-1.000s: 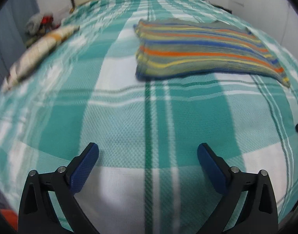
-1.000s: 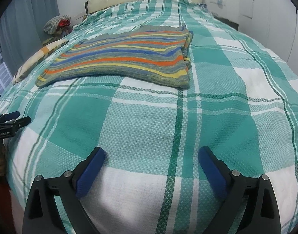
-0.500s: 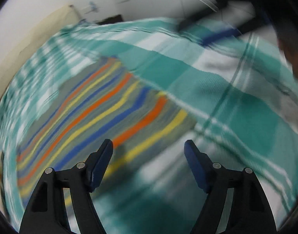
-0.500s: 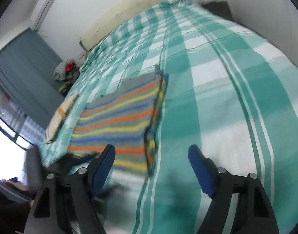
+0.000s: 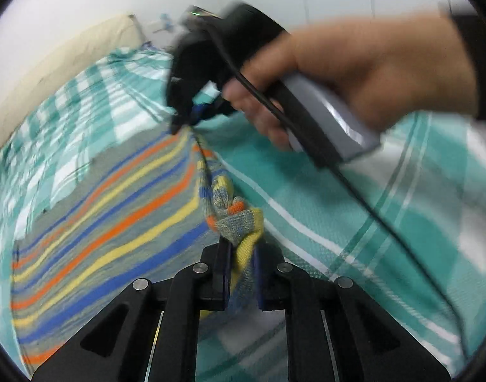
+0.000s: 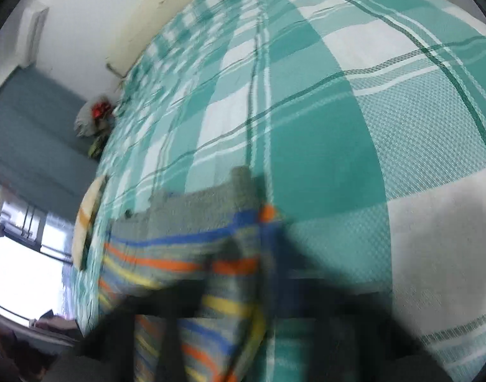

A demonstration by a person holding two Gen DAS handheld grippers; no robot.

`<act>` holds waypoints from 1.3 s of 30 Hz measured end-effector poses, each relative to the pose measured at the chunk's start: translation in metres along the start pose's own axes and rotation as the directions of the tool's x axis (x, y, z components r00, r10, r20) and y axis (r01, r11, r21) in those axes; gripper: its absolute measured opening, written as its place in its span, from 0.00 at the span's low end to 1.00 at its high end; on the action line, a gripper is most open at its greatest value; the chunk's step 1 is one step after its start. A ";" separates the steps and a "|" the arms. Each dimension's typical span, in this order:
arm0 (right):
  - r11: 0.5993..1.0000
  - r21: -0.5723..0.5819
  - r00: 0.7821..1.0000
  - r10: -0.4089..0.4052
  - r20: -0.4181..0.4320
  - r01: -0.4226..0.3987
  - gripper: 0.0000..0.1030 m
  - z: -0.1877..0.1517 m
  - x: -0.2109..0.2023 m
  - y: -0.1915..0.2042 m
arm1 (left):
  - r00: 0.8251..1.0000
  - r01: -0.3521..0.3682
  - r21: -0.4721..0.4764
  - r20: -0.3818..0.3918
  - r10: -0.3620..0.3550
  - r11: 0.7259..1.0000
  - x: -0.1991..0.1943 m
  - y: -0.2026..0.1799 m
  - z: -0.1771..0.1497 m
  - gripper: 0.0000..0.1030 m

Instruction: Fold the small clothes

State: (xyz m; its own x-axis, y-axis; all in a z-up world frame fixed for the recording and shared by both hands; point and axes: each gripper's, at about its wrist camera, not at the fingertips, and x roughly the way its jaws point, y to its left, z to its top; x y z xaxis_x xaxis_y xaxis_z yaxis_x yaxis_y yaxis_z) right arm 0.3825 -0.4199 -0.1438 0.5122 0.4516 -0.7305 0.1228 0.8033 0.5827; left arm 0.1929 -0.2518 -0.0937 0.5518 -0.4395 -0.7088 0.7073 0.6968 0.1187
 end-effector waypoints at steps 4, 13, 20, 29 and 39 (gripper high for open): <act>0.995 -0.097 0.997 0.038 0.070 -0.031 0.08 0.005 -0.026 0.050 | 0.997 0.033 -0.222 0.079 -0.016 0.974 -0.051 0.053 -0.007 0.09; 0.929 -0.356 0.994 0.109 0.005 -0.100 0.08 -0.014 0.021 0.226 | 0.994 -0.029 -0.606 0.068 0.089 0.795 -0.114 0.178 -0.090 0.09; 0.897 -0.437 0.995 0.034 -0.089 -0.070 0.08 -0.051 0.127 0.305 | 0.994 -0.091 -0.727 -0.030 0.101 0.681 -0.097 0.222 -0.145 0.10; 0.913 -0.341 0.974 0.202 -0.102 -0.225 0.54 -0.068 0.128 0.290 | 0.989 -0.142 -0.721 -0.076 0.126 0.678 -0.124 0.226 -0.177 0.49; 0.815 -0.578 1.000 -0.018 0.021 0.027 0.49 -0.137 0.012 0.221 | 0.993 -0.109 -0.601 -0.033 0.111 0.792 -0.119 0.234 -0.146 0.35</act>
State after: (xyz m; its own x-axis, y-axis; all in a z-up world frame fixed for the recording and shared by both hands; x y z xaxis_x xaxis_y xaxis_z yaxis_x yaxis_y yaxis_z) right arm 0.2991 -0.1837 -0.0726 0.5278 0.4285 -0.7333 -0.3776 0.8918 0.2493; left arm 0.2285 0.0460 -0.0830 0.6120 -0.3400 -0.7141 0.2348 0.9403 -0.2465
